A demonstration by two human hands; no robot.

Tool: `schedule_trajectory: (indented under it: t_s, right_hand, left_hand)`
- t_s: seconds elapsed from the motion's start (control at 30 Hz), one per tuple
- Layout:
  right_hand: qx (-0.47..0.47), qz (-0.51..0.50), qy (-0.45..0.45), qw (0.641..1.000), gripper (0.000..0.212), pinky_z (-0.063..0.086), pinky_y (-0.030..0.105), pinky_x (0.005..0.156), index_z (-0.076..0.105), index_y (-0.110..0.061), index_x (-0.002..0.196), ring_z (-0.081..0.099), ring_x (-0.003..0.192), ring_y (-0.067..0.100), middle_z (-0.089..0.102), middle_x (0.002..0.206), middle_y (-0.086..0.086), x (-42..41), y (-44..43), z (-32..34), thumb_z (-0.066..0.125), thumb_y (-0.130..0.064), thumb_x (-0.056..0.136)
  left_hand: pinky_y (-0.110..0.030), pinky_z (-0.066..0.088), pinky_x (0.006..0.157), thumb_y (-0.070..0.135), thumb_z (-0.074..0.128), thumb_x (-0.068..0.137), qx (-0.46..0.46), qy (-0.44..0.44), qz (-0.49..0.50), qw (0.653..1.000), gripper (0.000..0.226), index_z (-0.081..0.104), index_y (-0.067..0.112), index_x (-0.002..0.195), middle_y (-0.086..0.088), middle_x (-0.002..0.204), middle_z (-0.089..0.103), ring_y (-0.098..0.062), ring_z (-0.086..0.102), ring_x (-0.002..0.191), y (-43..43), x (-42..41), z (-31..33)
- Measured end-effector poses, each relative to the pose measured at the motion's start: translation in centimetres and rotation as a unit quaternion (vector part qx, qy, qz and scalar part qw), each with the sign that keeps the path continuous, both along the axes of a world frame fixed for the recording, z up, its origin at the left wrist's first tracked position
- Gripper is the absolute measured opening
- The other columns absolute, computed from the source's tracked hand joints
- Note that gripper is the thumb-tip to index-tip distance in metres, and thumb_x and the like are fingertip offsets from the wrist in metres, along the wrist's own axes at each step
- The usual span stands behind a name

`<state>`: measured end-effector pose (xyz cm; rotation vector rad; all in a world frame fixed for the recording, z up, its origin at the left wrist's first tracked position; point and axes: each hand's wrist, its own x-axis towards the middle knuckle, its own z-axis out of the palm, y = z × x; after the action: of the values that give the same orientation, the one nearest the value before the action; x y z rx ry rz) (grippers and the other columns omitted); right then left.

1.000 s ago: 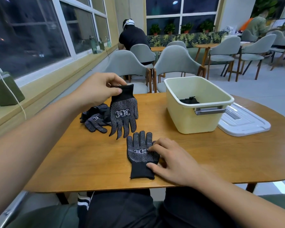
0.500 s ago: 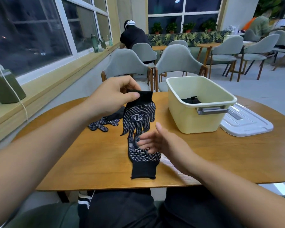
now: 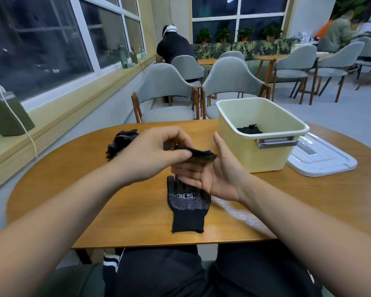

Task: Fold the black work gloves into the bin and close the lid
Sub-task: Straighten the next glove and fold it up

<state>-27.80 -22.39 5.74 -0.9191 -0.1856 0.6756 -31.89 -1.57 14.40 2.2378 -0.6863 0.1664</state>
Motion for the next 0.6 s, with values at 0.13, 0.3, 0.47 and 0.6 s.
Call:
schedule_trajectory:
  t_s: [0.13, 0.3, 0.47, 0.6]
  right_hand:
    - [0.010, 0.001, 0.017, 1.000, 0.101, 0.041, 0.050, 0.124, 0.056, -0.004, 0.154, 0.061, 0.140, 0.037, 0.061, 0.151, 0.024, 0.5, 0.1, -0.6, 0.033, -0.086, 0.099]
    - [-0.005, -0.028, 0.051, 0.998, 0.097, 0.052, 0.050, 0.112, 0.062, 0.001, 0.144, 0.071, 0.125, 0.038, 0.068, 0.140, 0.025, 0.2, 0.1, -0.4, 0.046, -0.083, 0.097]
    - [-0.027, -0.051, 0.083, 0.995, 0.100, 0.045, 0.053, 0.121, 0.057, -0.007, 0.151, 0.064, 0.136, 0.038, 0.066, 0.145, 0.021, 0.1, 0.2, -0.6, 0.059, -0.085, 0.089]
    - [-0.048, -0.039, 0.083, 0.995, 0.108, 0.038, 0.054, 0.126, 0.055, 0.000, 0.152, 0.062, 0.138, 0.041, 0.063, 0.147, 0.025, 0.4, 0.1, -1.3, 0.061, -0.087, 0.087]
  left_hand:
    - [-0.017, 0.049, 0.084, 0.015, 0.081, 0.093, 0.011, 0.008, -0.006, 1.000, 0.015, 0.076, 0.028, 0.097, 0.008, 0.097, 0.076, -0.010, 0.068, 0.096, 0.5, -0.7, -2.3]
    - [-0.022, 0.051, 0.084, 0.016, 0.082, 0.093, 0.030, 0.040, -0.026, 0.998, 0.017, 0.077, 0.031, 0.098, 0.006, 0.100, 0.074, -0.017, 0.067, 0.096, 0.9, -1.3, -5.3]
    - [-0.028, 0.054, 0.086, 0.018, 0.082, 0.093, 0.037, 0.074, -0.033, 0.996, 0.015, 0.078, 0.032, 0.098, 0.009, 0.100, 0.073, -0.017, 0.066, 0.096, 1.1, -2.0, -7.3]
    - [-0.027, 0.054, 0.086, 0.021, 0.081, 0.094, 0.049, 0.100, -0.041, 0.993, 0.013, 0.078, 0.032, 0.099, 0.013, 0.101, 0.074, -0.016, 0.065, 0.096, 1.2, -2.5, -8.7]
